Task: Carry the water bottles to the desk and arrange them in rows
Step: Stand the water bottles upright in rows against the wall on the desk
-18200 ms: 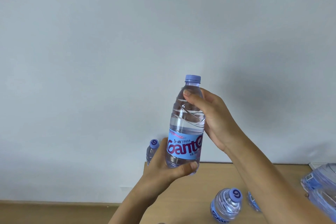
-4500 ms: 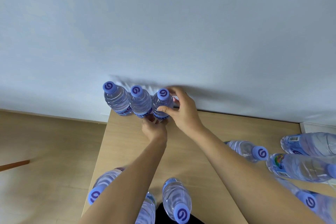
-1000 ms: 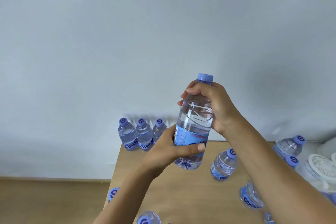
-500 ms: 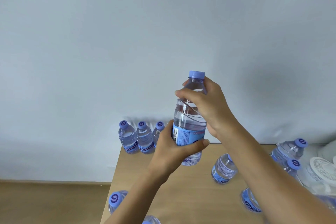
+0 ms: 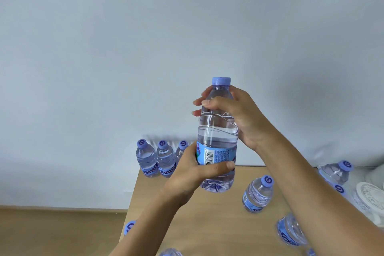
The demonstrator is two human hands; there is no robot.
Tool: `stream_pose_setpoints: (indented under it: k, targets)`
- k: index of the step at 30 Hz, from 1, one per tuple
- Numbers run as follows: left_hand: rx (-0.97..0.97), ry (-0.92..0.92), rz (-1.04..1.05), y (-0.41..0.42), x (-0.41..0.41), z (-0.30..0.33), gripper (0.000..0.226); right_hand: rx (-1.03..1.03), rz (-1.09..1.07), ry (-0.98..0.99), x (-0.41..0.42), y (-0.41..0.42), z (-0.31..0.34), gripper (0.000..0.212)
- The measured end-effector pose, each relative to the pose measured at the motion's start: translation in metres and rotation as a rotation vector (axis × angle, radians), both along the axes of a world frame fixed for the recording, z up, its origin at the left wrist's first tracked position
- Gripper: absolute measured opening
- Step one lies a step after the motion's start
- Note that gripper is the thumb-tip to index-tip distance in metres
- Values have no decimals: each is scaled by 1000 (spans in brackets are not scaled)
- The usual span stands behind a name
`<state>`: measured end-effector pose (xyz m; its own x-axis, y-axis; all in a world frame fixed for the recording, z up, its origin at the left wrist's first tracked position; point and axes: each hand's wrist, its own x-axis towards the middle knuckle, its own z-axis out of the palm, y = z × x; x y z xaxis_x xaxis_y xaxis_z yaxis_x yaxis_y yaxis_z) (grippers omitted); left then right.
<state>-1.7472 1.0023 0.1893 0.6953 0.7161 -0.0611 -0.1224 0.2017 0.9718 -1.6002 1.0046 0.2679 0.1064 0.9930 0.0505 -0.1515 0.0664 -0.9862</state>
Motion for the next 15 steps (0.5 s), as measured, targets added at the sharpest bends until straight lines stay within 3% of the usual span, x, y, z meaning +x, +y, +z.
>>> stream_pose_setpoints:
  k: [4, 8, 15]
  targets:
    - [20, 39, 104, -1, 4, 4, 56, 36, -155, -130, -8, -4, 1, 26]
    - [76, 70, 149, -3, 5, -1, 53, 24, -252, -61, -16, -4, -2, 23]
    - [8, 20, -32, -1, -5, 2, 55, -3, -88, 79, -5, -4, 6, 16]
